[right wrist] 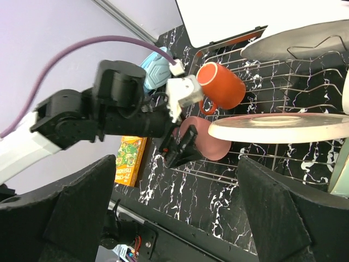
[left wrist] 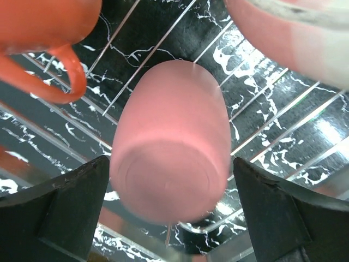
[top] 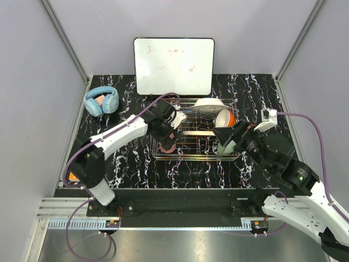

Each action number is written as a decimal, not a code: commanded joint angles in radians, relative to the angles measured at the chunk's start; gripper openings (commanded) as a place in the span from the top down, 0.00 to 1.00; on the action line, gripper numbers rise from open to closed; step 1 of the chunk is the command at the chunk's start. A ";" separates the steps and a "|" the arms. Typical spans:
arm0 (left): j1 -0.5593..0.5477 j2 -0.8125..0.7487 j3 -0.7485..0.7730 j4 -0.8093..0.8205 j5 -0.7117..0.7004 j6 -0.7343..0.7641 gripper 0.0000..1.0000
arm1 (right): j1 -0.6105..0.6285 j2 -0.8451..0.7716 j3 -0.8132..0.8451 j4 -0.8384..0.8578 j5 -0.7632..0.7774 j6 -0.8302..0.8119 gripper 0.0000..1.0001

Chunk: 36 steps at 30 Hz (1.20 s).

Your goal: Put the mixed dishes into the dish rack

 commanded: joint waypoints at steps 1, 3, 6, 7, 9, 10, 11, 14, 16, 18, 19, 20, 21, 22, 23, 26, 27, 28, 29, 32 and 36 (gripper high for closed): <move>-0.005 -0.113 0.087 -0.059 0.005 0.000 0.01 | 0.001 0.019 0.011 0.012 0.013 -0.005 0.00; -0.005 -0.151 0.123 -0.091 0.007 0.004 0.01 | 0.001 0.031 0.017 0.000 0.018 -0.017 0.00; -0.005 -0.231 0.170 -0.157 0.021 0.018 0.01 | 0.001 0.056 0.023 -0.010 0.010 -0.051 0.00; -0.005 -0.254 0.174 -0.167 0.016 0.021 0.01 | 0.001 0.064 0.023 -0.013 0.006 -0.063 0.00; -0.005 -0.311 0.173 -0.171 0.006 0.020 0.01 | 0.001 0.111 0.029 -0.042 0.002 -0.087 0.00; -0.005 -0.328 0.168 -0.176 0.001 0.009 0.01 | 0.001 0.154 0.037 -0.059 0.003 -0.091 0.00; -0.004 -0.345 0.157 -0.176 -0.002 0.004 0.01 | 0.001 0.177 0.053 -0.088 0.009 -0.095 0.00; 0.008 -0.418 0.122 -0.170 -0.022 0.004 0.01 | 0.000 0.246 0.095 -0.137 0.022 -0.097 0.00; 0.030 -0.466 0.111 -0.164 -0.033 0.016 0.01 | 0.001 0.261 0.110 -0.148 0.019 -0.101 0.00; 0.083 -0.509 0.108 -0.159 -0.028 0.032 0.01 | 0.001 0.260 0.123 -0.148 0.016 -0.114 0.00; 0.103 -0.520 0.108 -0.153 -0.030 0.042 0.01 | 0.001 0.252 0.129 -0.149 0.013 -0.117 0.00; 0.142 -0.529 0.110 -0.148 -0.030 0.049 0.01 | 0.001 0.248 0.132 -0.148 0.013 -0.126 0.00; 0.160 -0.540 0.111 -0.139 -0.027 0.047 0.01 | 0.001 0.245 0.133 -0.148 0.010 -0.129 0.00; 0.175 -0.544 0.113 -0.136 -0.033 0.044 0.01 | 0.000 0.242 0.136 -0.149 0.007 -0.132 0.00; 0.201 -0.552 0.111 -0.131 -0.036 0.039 0.01 | 0.000 0.239 0.138 -0.148 0.004 -0.138 0.00; 0.237 -0.580 0.085 -0.102 -0.036 0.021 0.01 | 0.001 0.251 0.158 -0.148 -0.014 -0.152 0.00; 0.243 -0.587 0.078 -0.086 -0.030 0.018 0.01 | 0.001 0.257 0.165 -0.151 -0.019 -0.152 0.00; 0.249 -0.593 0.067 -0.082 -0.027 0.012 0.01 | 0.001 0.272 0.185 -0.158 -0.027 -0.158 0.00; 0.254 -0.598 0.062 -0.079 -0.025 0.007 0.01 | 0.001 0.278 0.195 -0.162 -0.028 -0.160 0.00; 0.269 -0.609 0.050 -0.073 -0.010 -0.005 0.01 | 0.001 0.292 0.213 -0.168 -0.034 -0.166 0.01; 0.297 -0.621 0.044 -0.059 -0.001 -0.011 0.01 | 0.003 0.289 0.215 -0.168 -0.047 -0.172 0.00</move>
